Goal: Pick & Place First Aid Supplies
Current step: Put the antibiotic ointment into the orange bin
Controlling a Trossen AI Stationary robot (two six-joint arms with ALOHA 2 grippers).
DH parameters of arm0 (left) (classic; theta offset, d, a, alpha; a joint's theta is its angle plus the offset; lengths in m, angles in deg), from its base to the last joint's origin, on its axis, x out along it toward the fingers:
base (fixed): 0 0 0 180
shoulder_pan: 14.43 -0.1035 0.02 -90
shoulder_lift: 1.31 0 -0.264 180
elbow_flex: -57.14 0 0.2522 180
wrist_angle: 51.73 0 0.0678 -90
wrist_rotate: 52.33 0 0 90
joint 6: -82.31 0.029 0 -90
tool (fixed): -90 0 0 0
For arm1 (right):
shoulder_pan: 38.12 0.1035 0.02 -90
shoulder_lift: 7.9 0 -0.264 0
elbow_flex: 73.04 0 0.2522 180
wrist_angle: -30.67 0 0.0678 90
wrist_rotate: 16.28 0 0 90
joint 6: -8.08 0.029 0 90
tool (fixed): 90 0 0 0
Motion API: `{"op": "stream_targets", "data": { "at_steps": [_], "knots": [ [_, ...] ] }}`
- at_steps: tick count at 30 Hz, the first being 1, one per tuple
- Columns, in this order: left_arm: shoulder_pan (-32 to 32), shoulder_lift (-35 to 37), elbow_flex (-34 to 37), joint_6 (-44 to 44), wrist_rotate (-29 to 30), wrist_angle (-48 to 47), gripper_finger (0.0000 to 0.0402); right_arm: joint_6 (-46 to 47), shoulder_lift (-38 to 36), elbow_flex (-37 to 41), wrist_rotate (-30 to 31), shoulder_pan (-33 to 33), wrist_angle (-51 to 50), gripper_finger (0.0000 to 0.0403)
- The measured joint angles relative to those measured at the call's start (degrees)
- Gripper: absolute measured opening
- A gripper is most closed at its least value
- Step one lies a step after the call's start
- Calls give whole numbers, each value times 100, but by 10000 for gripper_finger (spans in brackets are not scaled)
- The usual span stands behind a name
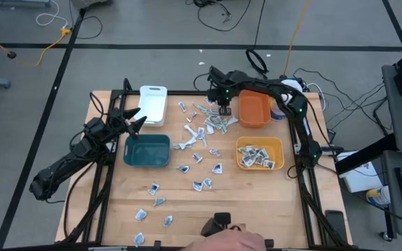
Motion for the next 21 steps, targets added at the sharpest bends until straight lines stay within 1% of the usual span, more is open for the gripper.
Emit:
{"op": "stream_targets", "data": {
  "at_steps": [3, 7, 11, 15, 17, 21],
  "knots": [
    [2, 1, 1, 0, 0, 0, 305, 609, -232, 0, 122, 21, -144, 1],
    [0, 0, 1, 0, 0, 0, 305, 1731, -622, -9, 298, 68, -369, 1],
    [1, 2, 0, 0, 0, 0, 306, 2644, -921, -11, 349, 67, -707, 1],
    [1, 1, 0, 0, 0, 0, 306, 3614, -1181, -11, 649, 65, -1015, 1],
    [0, 0, 2, 0, 0, 0, 306, 4018, -1253, -11, 883, 58, -1220, 1],
    [0, 0, 1, 0, 0, 0, 305, 4508, -1471, 253, 1057, -68, -1293, 1]
  ]
}}
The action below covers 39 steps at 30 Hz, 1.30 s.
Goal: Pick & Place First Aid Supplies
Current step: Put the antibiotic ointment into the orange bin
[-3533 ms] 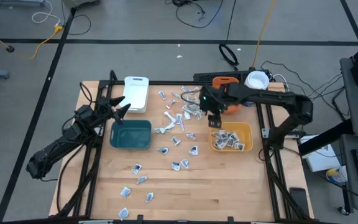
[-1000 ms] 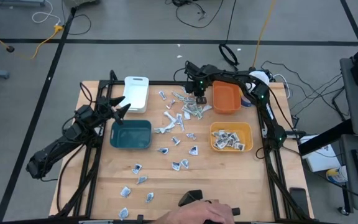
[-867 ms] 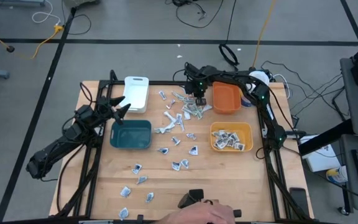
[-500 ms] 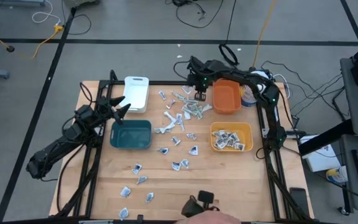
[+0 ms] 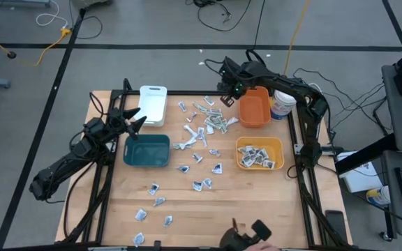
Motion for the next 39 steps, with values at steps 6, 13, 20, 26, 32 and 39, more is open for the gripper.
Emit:
{"op": "stream_targets", "data": {
  "at_steps": [6, 13, 20, 26, 32, 39],
  "knots": [
    [1, 1, 0, 0, 1, 0, 306, -67, -535, 1228, 24, -328, 537, 1],
    [2, 0, -1, 0, 0, 0, 306, -796, -760, 2481, 2, -587, 1189, 1],
    [0, 0, 1, 0, 0, 0, 306, -1344, -762, 3076, 7, -775, 1719, 1],
    [2, 2, -1, 0, 0, 0, 306, -1477, -762, 3095, 7, -860, 1832, 12],
    [0, 0, -1, 0, 0, 0, 305, -1421, -762, 3095, -156, -860, 1801, 79],
    [0, 0, 0, 0, 1, 0, 305, -1192, -762, 3060, 0, -876, 1688, 207]
  ]
}}
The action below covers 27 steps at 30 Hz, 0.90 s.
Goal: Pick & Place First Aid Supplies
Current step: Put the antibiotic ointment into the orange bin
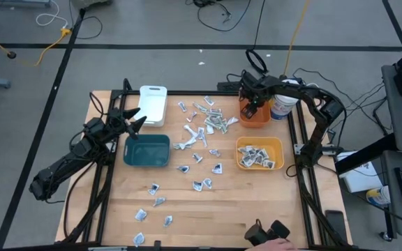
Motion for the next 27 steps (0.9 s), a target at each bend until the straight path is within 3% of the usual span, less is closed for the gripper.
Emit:
{"op": "stream_targets", "data": {
  "at_steps": [3, 7, 19, 27],
  "knots": [
    [0, 0, -1, 0, -1, 0, 306, 86, 0, -216, 9, 21, -322, 239],
    [0, 1, 1, 0, 1, 0, 305, 192, 0, -570, -17, 35, -783, 250],
    [0, 1, 1, 0, 1, 0, 306, -2480, -4, -1005, -4, 260, -1458, 251],
    [0, 2, 0, 0, -1, 0, 306, -3059, -4, -1267, -20, 552, -1300, 251]
  ]
}}
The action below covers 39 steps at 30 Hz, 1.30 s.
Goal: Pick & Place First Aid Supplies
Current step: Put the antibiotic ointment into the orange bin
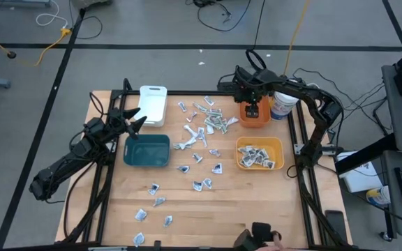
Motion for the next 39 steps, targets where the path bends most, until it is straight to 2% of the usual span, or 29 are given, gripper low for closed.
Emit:
{"op": "stream_targets", "data": {
  "at_steps": [7, 15, 19, 28, 39],
  "knots": [
    [1, -2, 0, 0, 0, 0, 306, -10, 47, -326, -609, 257, 556, 251],
    [0, -1, 0, 0, 0, 0, 305, 88, 572, -892, -622, 466, 879, 251],
    [0, -2, 1, 0, 0, 0, 306, 268, 946, -1204, -899, 507, 870, 251],
    [1, -2, 1, 0, 0, 0, 306, 352, 1824, -1874, -1057, 684, 879, 251],
    [1, -1, 1, 0, 0, 0, 306, 355, 2781, -2511, -1049, 715, 1040, 245]
  ]
}}
